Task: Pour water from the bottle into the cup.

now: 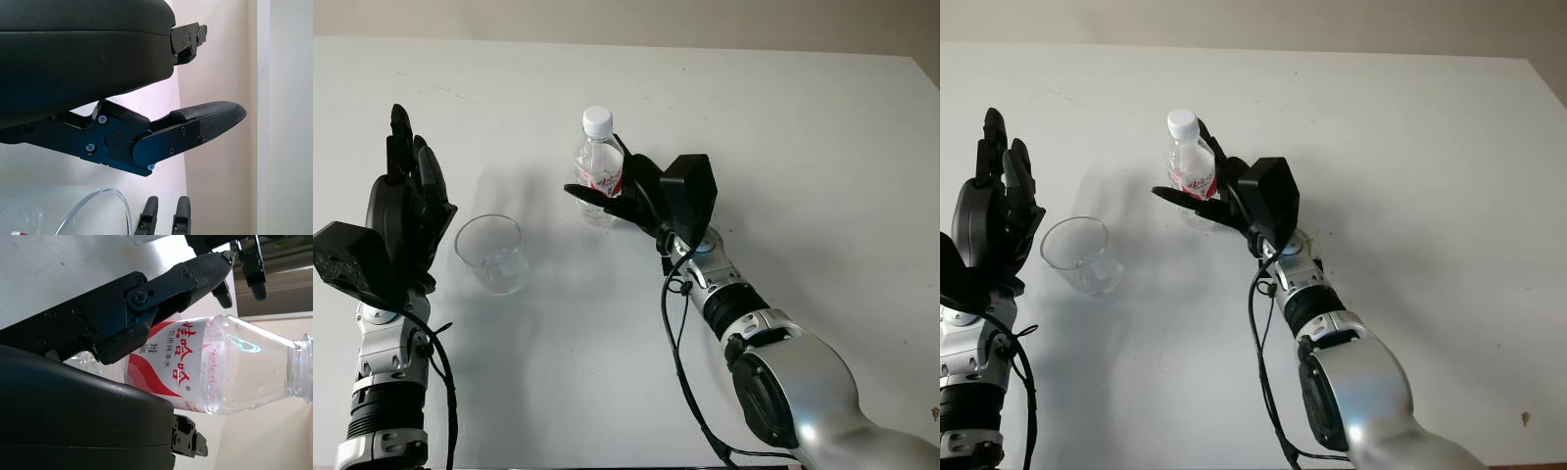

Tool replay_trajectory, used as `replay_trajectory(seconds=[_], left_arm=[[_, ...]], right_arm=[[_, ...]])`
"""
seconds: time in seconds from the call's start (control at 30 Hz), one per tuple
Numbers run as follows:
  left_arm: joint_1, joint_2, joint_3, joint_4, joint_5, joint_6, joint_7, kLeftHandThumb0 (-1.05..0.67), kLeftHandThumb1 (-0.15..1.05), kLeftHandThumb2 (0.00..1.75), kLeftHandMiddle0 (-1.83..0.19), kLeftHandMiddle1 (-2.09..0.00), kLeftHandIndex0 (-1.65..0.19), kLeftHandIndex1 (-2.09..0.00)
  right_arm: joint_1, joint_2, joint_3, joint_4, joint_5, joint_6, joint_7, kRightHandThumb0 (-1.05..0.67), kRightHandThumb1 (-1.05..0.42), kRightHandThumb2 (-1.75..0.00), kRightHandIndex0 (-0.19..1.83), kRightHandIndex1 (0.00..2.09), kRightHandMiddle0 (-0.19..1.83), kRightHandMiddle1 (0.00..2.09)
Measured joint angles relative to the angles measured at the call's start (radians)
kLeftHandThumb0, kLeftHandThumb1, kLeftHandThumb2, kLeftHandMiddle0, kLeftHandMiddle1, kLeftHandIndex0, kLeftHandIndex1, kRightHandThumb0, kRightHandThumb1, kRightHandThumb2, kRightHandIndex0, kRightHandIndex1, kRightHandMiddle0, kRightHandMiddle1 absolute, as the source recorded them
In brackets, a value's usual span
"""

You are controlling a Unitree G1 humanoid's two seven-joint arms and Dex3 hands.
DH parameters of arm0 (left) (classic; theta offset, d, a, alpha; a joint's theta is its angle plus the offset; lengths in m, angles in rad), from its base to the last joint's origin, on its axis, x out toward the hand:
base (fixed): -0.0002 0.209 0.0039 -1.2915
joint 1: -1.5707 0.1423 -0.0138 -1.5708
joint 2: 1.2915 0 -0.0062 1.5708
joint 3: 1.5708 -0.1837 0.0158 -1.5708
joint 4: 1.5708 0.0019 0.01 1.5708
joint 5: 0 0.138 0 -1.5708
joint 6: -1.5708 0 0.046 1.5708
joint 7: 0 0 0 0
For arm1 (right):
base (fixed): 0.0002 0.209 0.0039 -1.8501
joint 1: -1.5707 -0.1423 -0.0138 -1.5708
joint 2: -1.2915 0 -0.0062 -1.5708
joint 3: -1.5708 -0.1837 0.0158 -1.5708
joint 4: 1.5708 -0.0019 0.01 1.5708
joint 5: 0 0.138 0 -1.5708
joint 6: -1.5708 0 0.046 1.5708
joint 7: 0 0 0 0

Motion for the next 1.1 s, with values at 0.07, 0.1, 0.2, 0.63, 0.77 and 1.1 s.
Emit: replay_trajectory(seconds=[0.07,0.1,0.2,0.63,0.77,1.1], left_arm=[[0.0,-0.001,0.0,-0.001,0.0,0.0,0.003,-0.72,1.05,0.72,0.19,-0.01,0.19,0.0],[0.0,-0.001,-0.001,-0.002,0.0,0.0,0.003,-0.72,1.05,0.72,0.19,-0.01,0.19,0.0],[0.001,-0.002,-0.003,-0.007,0.001,0.0,0.006,-0.72,1.05,0.72,0.19,-0.02,0.19,0.0],[0.022,-0.015,-0.007,-0.035,0.001,0.016,0.019,-0.72,1.05,0.71,0.19,-0.01,0.19,0.0],[0.021,-0.016,-0.007,-0.035,0.0,0.019,0.019,-0.72,1.05,0.7,0.19,-0.02,0.19,0.0],[0.021,-0.016,-0.007,-0.035,0.0,0.02,0.022,-0.72,1.05,0.72,0.19,-0.01,0.19,0.0]], right_arm=[[0.0,0.005,-0.007,0.003,0.001,-0.001,-0.008,-0.67,-0.88,-0.05,-0.12,0.04,-0.03,0.08],[-0.001,0.006,-0.012,0.005,0.004,-0.001,-0.01,-0.61,-0.87,-0.05,0.03,0.15,0.06,0.25],[-0.011,0.007,-0.022,0.012,0.004,0.0,-0.008,-0.49,-0.87,-0.05,0.01,1.2,-0.09,1.55],[-0.031,-0.008,0.022,0.014,-0.073,-0.021,0.002,-0.25,-1.05,-0.12,0.8,2.09,0.54,2.09],[-0.043,-0.022,0.059,0.018,-0.13,-0.057,-0.032,-0.23,-1.05,-0.12,0.94,2.09,0.7,2.09],[-0.128,-0.073,0.228,0.031,-0.383,-0.133,-0.296,-0.13,-1.05,-0.14,0.95,2.09,0.76,2.09]])
